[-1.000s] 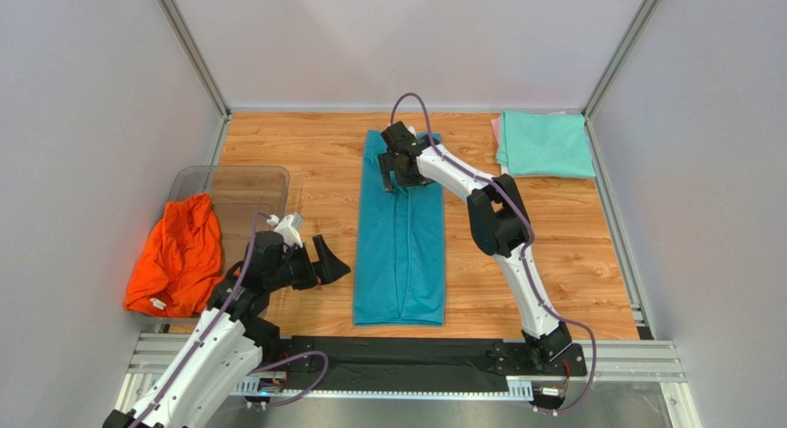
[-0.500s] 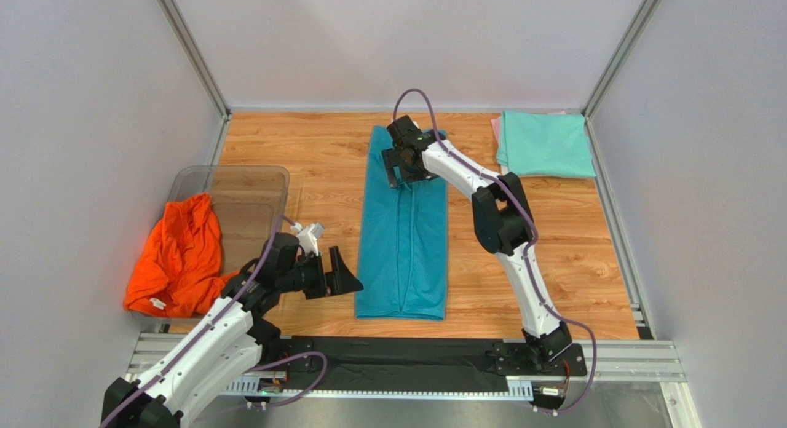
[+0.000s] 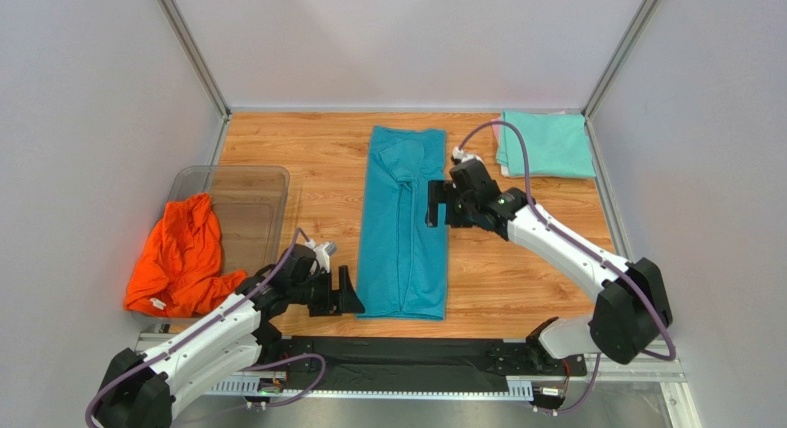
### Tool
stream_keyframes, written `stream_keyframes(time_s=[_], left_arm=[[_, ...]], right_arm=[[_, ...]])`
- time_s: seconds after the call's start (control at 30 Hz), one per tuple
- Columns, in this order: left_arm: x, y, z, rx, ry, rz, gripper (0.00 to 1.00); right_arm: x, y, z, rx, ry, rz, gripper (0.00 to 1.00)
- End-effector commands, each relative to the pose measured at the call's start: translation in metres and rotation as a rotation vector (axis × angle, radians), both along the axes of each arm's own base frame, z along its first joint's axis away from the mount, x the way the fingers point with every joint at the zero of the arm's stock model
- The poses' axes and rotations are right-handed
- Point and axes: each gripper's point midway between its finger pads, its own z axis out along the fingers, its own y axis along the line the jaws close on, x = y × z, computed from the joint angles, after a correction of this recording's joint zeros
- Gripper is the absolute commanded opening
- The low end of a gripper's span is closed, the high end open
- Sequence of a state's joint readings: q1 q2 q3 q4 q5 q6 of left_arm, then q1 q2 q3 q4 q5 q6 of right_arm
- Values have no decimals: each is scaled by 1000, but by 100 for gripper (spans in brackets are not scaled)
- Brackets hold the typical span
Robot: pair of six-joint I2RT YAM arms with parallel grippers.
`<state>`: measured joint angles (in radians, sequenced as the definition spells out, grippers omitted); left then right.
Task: Fold and stack the t-shirts
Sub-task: Fold the tshirt
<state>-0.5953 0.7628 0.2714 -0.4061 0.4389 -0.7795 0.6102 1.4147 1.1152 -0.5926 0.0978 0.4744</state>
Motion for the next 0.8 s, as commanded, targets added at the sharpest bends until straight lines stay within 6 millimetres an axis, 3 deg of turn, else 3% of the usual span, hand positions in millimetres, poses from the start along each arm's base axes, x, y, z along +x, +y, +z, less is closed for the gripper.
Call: stream_keyframes(time_s=[0.0, 0.1, 0.13, 0.2, 0.23, 0.37, 0.47, 0.77], left_arm=[[8, 3, -6, 21, -34, 33, 86], [9, 4, -12, 44, -32, 34, 83], [10, 4, -13, 46, -32, 35, 82], [12, 1, -16, 39, -28, 36, 80], [13, -1, -15, 30, -27, 30, 79], [11, -6, -19, 22, -7, 5, 60], [5, 0, -26, 57, 7, -11, 47], [-1, -2, -30, 62, 19, -42, 43]], right_arm=[[-32, 1, -24, 105, 68, -51, 100], [-58, -3, -26, 136, 77, -35, 100], [-72, -6, -40, 121, 117, -30, 100], [-86, -7, -43, 131, 130, -21, 100], [-97, -10, -54, 113, 157, -15, 100], [-117, -18, -72, 107, 219, -42, 100], [-124, -21, -81, 102, 241, -48, 100], [-136, -26, -97, 79, 282, -59, 100]])
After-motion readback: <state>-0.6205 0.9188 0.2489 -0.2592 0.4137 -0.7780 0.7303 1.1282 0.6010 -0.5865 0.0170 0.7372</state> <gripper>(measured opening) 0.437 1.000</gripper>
